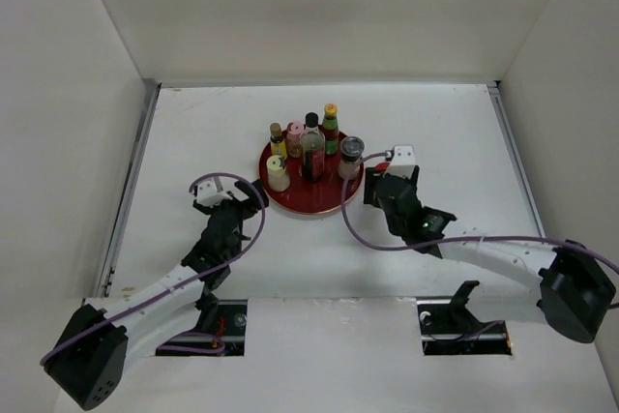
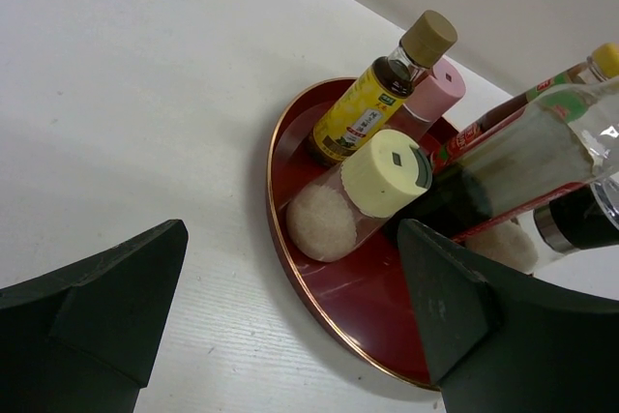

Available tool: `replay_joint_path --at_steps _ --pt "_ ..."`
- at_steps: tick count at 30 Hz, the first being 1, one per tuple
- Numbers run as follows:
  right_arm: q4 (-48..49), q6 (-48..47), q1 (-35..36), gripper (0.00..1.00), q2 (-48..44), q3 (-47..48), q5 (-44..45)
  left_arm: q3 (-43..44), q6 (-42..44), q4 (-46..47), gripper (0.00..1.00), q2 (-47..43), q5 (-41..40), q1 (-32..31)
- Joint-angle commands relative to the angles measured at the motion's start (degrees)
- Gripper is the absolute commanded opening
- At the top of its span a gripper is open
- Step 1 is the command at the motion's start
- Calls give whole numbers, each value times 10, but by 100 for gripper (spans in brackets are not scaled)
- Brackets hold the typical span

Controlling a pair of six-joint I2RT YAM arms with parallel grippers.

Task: Organize the condiment bottles

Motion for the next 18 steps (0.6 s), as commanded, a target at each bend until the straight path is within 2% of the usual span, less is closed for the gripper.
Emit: replay_joint_path --at_steps 1,11,18 --pt "65 -1 38 53 14 85 33 1 -5 24 91 -16 1 -4" --pt "189 -48 75 56 195 221 -22 -5 -7 8 93 -43 -8 8" --pt "210 -37 84 56 267 253 -34 -6 -8 6 94 -42 -8 13"
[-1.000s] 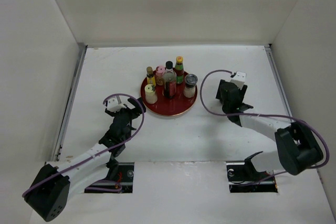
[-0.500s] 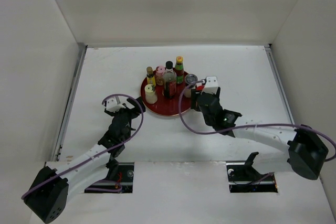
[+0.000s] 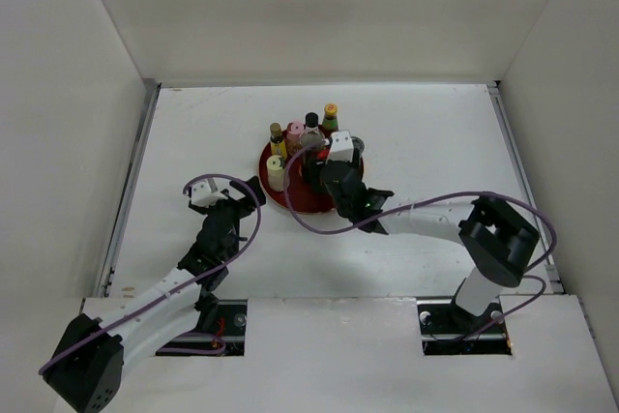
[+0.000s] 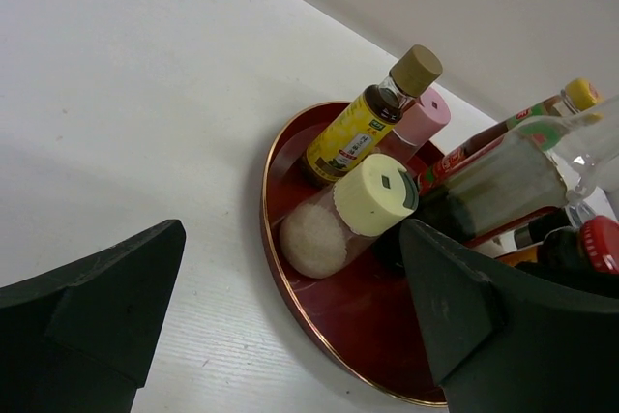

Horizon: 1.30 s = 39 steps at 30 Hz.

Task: Organize the condiment bottles

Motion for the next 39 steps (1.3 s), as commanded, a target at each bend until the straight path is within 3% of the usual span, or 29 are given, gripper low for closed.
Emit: replay_joint_path --at_steps 1,7,13,15,16,23,28,35,39 --pt "106 1 11 56 6 42 6 -6 -7 11 97 -4 -4 4" --pt "112 19 28 61 34 20 14 -4 -8 11 100 5 -17 5" --pt "112 32 33 76 23 -6 16 -2 -14 11 100 16 -25 6" --pt "109 32 34 87 7 -13 18 2 -17 10 100 23 -23 7" --pt "105 30 37 100 -7 -18 18 4 -20 10 100 24 -21 7" --pt "112 -30 56 100 -168 -77 48 16 -31 -39 100 -22 -28 -4" --pt "143 -17 29 100 -287 -183 108 58 -39 -134 100 -1 -54 -9" --pt "75 102 -54 100 -433 -326 146 133 -48 -278 100 43 -50 -30" --pt "6 184 -111 100 -457 -346 107 114 -56 -287 100 8 -51 -34"
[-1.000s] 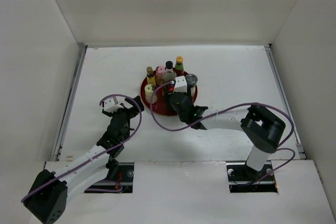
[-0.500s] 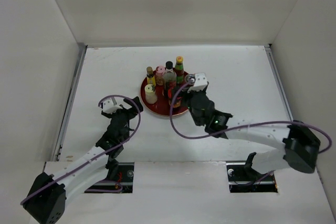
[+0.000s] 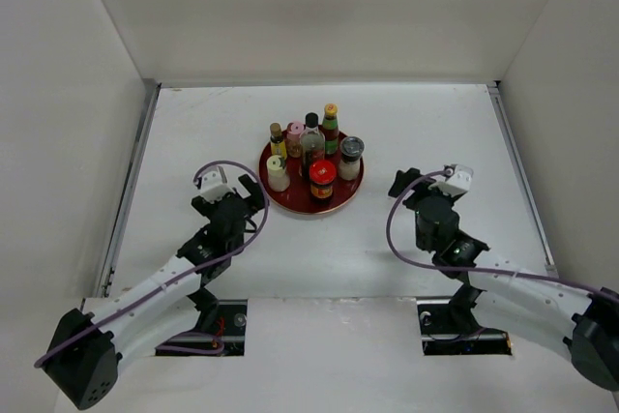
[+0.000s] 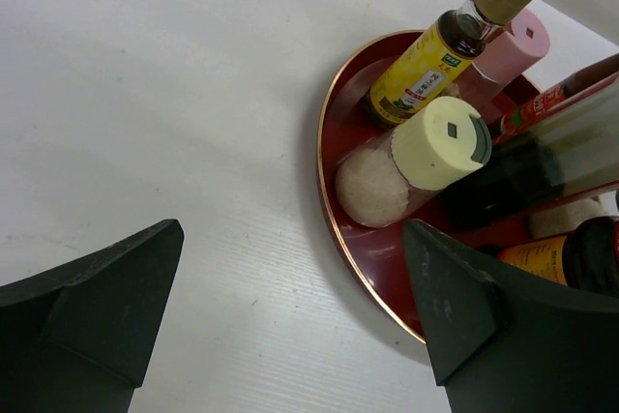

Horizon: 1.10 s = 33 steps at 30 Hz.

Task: Organize the condiment bottles

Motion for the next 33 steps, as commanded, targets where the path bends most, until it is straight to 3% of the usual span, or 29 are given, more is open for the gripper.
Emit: replay_joint_path --at_steps 1,9,16,33 --pt "-46 94 -39 100 -11 -3 -26 -2 -14 -29 100 -38 -10 -10" --pt "11 146 -118 100 37 -43 -106 -43 -26 -11 100 -60 -12 -4" --pt "42 137 -118 100 62 -45 -128 -31 -29 20 100 -1 -10 -16" --pt "49 129 -117 100 76 -43 -125 -38 -31 53 100 25 -6 -8"
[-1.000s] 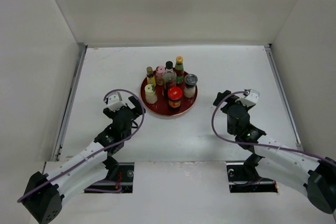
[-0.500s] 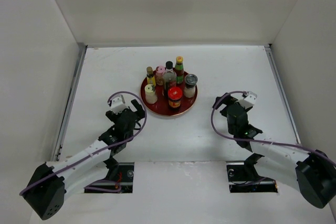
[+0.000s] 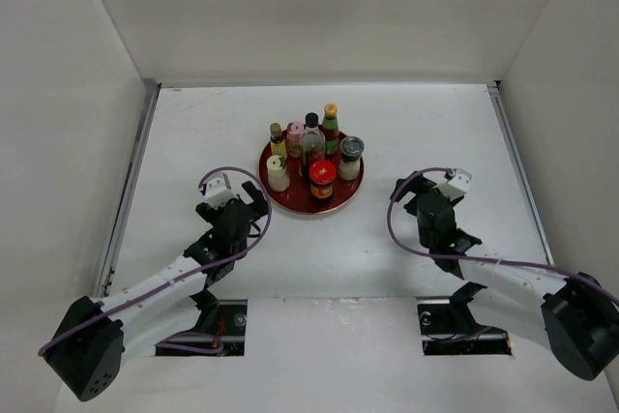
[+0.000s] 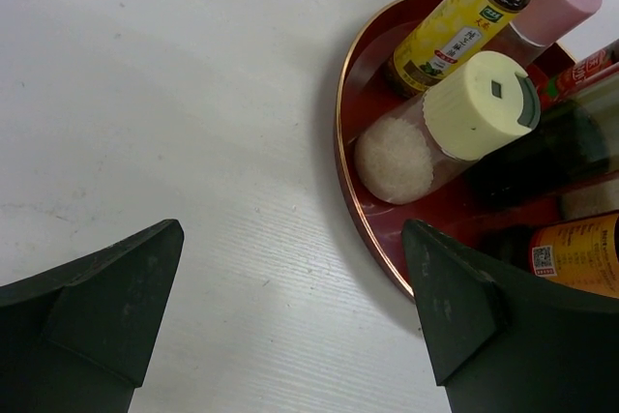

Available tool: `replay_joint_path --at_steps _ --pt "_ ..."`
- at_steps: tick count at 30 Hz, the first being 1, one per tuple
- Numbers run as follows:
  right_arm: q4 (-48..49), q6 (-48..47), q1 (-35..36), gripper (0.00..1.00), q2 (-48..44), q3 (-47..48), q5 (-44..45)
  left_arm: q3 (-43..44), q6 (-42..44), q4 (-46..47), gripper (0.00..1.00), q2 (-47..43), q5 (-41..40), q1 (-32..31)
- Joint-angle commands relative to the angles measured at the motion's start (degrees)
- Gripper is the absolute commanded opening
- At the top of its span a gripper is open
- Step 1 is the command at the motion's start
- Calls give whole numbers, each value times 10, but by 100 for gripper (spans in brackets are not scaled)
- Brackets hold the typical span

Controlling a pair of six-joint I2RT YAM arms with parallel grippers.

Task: Organize the condiment bottles

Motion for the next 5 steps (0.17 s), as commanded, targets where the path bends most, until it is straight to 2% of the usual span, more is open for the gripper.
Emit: replay_joint_path --at_steps 1,5 --pt "39 1 0 100 1 6 -1 1 -3 28 100 0 -2 3" --pt "40 -3 0 100 6 8 0 4 -2 24 100 11 -2 3"
